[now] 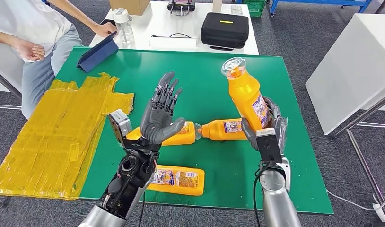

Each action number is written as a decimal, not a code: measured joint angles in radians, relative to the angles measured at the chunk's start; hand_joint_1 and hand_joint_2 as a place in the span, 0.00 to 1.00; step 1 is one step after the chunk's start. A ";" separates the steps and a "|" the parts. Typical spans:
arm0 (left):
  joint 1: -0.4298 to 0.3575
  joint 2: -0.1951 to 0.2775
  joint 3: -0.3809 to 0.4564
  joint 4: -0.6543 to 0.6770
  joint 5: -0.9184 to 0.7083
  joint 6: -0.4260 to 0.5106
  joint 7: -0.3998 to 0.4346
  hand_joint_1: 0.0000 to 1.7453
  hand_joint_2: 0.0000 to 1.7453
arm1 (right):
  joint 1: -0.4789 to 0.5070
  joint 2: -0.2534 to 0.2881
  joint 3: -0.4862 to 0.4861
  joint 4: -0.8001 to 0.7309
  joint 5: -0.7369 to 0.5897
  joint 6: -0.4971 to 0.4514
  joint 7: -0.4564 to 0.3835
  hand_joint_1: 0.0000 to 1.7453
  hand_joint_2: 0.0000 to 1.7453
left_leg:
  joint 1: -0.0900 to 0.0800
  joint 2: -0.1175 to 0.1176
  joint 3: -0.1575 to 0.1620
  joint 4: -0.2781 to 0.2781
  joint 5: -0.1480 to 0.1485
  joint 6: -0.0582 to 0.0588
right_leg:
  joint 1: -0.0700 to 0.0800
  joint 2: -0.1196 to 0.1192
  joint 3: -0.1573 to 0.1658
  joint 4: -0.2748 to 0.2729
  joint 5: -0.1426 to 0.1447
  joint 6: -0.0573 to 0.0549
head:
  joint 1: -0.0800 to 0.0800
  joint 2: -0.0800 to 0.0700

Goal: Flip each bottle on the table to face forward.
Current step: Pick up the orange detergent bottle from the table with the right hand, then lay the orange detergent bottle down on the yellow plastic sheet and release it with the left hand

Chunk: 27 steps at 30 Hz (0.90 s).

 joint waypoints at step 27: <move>-0.147 -0.005 -0.075 0.257 -0.267 0.292 0.036 0.00 1.00 | -0.020 0.021 0.277 -0.077 0.016 0.071 0.007 1.00 1.00 | 0.000 0.000 0.000 0.000 0.000 0.000 | 0.000 0.000 -0.001 0.001 0.000 0.000 | 0.000 0.000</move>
